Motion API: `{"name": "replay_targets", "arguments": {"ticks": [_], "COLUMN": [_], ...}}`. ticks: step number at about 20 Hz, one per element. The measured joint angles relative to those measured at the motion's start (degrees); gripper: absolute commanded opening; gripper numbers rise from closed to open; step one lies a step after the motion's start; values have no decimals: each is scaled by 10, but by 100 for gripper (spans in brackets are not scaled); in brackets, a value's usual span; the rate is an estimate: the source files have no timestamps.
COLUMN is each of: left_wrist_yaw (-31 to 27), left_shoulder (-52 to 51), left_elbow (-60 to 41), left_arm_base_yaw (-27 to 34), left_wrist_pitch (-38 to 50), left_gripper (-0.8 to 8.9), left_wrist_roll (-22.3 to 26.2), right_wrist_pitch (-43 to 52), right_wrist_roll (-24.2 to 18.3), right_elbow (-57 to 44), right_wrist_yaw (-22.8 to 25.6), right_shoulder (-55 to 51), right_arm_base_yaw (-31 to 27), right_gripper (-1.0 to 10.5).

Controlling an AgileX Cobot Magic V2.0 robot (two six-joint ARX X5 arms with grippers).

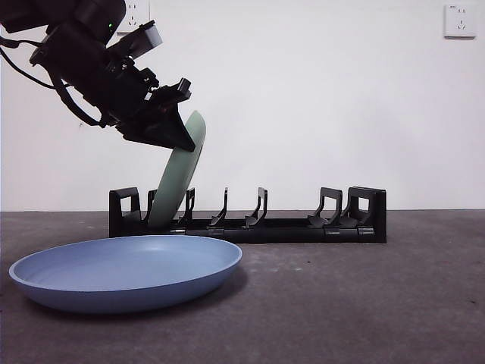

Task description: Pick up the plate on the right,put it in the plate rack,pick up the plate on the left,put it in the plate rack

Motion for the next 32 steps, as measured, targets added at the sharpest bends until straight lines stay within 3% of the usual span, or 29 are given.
{"name": "replay_targets", "arguments": {"ticks": [1,9,16,20,22,25,29,32], "left_wrist_yaw": [-1,-2,-2,-3,-5,-7,-8,-9], "left_shoulder": [0,-14,-201,-333,-396,-466,-524,-549], "left_elbow": [0,27,28,28,28,28,28,28], "left_arm_base_yaw": [-2,-14,-14,-14,-14,-14,-14,-27], "left_wrist_pitch": [-4,-65,-173,-302,-371,-451,-520,-565], "left_gripper": [222,225,226,230,236,506,508,508], "left_wrist_roll": [0,0,12,76,112,148,172,196], "right_wrist_pitch": [0,-7,-9,-9,43,132,259,305], "right_wrist_roll": [0,0,0,-3,-5,0,27,47], "right_elbow": [0,0,0,-56,-128,-246,-363,-388], "right_wrist_yaw": [0,0,0,0,0,0,2,3], "right_shoulder": [0,0,27,54,63,79,117,159], "right_arm_base_yaw": [0,0,3,43,71,115,162,189], "right_gripper": [442,442,442,442,442,442,441,440]}}
